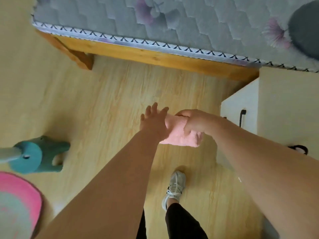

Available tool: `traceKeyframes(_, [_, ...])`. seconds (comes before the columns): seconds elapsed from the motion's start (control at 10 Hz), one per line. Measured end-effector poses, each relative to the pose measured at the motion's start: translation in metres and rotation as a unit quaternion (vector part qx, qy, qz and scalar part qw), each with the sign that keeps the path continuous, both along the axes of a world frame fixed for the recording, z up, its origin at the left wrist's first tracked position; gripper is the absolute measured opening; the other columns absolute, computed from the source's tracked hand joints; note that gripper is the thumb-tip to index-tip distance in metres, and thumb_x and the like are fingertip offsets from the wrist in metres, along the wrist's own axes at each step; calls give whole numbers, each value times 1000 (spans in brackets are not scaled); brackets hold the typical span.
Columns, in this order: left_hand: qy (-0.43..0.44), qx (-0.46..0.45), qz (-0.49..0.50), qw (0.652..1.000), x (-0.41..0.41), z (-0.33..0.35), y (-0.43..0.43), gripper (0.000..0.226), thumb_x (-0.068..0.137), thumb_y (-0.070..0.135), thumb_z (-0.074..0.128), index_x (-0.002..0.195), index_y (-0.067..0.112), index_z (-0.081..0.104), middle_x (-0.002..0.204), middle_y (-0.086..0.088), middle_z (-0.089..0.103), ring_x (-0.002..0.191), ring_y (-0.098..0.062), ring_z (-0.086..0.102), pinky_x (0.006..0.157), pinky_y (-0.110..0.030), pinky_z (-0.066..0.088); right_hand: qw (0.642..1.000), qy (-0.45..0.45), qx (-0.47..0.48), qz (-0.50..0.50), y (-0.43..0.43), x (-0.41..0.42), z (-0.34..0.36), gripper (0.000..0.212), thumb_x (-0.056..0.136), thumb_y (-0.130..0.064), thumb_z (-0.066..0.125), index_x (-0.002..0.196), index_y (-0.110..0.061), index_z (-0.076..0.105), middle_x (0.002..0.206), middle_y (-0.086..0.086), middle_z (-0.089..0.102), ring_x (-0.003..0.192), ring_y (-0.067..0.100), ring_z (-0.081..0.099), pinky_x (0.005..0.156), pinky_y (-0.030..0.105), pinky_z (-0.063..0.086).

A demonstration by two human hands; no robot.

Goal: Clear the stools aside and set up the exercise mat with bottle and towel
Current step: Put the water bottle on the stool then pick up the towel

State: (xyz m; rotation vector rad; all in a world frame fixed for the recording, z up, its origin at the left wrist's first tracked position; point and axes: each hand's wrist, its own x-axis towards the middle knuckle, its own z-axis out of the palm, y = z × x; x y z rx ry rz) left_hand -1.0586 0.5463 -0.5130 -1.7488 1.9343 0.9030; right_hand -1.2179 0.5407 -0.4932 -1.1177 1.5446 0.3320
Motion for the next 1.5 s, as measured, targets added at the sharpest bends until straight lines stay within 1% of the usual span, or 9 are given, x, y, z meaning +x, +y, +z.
traceKeyframes(0.2, [-35, 74, 80, 993, 133, -2, 35, 83, 67, 25, 76, 140, 29, 36, 146, -2, 32, 136, -27, 30, 104, -43, 34, 993, -16, -19, 112, -10, 126, -2, 69, 70, 0, 63, 118, -49, 57, 122, -5, 56, 97, 34, 64, 74, 48, 60])
traceKeyframes(0.3, [-4, 76, 196, 978, 206, -2, 57, 56, 73, 21, 65, 127, 23, 50, 117, -3, 55, 111, -28, 51, 88, -41, 47, 993, -48, -11, 111, -8, 200, -5, 60, 67, -4, 70, 111, -44, 59, 121, 1, 58, 95, 36, 66, 78, 51, 59])
traceKeyframes(0.6, [51, 71, 386, 918, 396, 4, 129, 30, 81, 32, 60, 105, 15, 52, 95, -3, 58, 85, -24, 55, 78, -37, 50, 985, -71, 5, 159, 21, 406, -14, 57, 71, -1, 69, 118, -32, 57, 118, 1, 56, 105, 31, 59, 85, 42, 54])
traceKeyframes(0.8, [14, 79, 451, 889, 509, 4, 162, 43, 64, 42, 74, 95, 18, 56, 77, 3, 59, 66, -17, 55, 60, -28, 47, 981, -98, 23, 164, 39, 518, -14, 54, 71, -6, 76, 120, -25, 60, 112, 2, 67, 103, 24, 64, 84, 37, 54])
traceKeyframes(1.0, [53, 87, 626, 773, 568, -1, 186, 28, 52, 32, 60, 72, 19, 45, 55, 10, 51, 60, -1, 57, 44, -18, 33, 983, -77, -22, 162, 45, 604, -29, 53, 65, -18, 79, 114, -25, 60, 111, 1, 66, 102, 24, 63, 84, 38, 55])
traceKeyframes(1.1, [86, 71, 719, 686, 590, -16, 195, 32, 68, 27, 60, 93, 10, 50, 72, 3, 64, 91, -14, 68, 61, -24, 48, 981, -82, -28, 173, 45, 647, -35, 48, 67, -17, 79, 109, -27, 59, 109, -2, 62, 93, 19, 60, 63, 27, 47])
traceKeyframes(1.2, [114, 42, 773, 623, 614, -32, 198, 68, 63, 34, 76, 121, 11, 47, 99, -8, 63, 94, -31, 65, 77, -37, 53, 977, -78, -17, 196, 42, 686, -47, 48, 68, -13, 76, 112, -24, 60, 113, 1, 62, 99, 22, 60, 60, 26, 44])
traceKeyframes(1.3, [133, 18, 821, 555, 632, -46, 199, 72, 64, 27, 81, 124, 9, 47, 107, -12, 62, 95, -33, 64, 81, -39, 54, 973, -71, -13, 219, 35, 718, -62, 48, 69, -11, 76, 114, -22, 59, 114, 4, 63, 104, 27, 61, 62, 28, 46])
traceKeyframes(1.5, [165, -9, 869, 466, 684, -92, 183, 69, 74, 28, 73, 129, 9, 37, 83, 3, 43, 69, -12, 46, 59, -27, 40, 971, -57, -45, 226, 13, 773, -113, 50, 67, -12, 77, 112, -20, 57, 111, 4, 63, 97, 24, 60, 73, 31, 48])
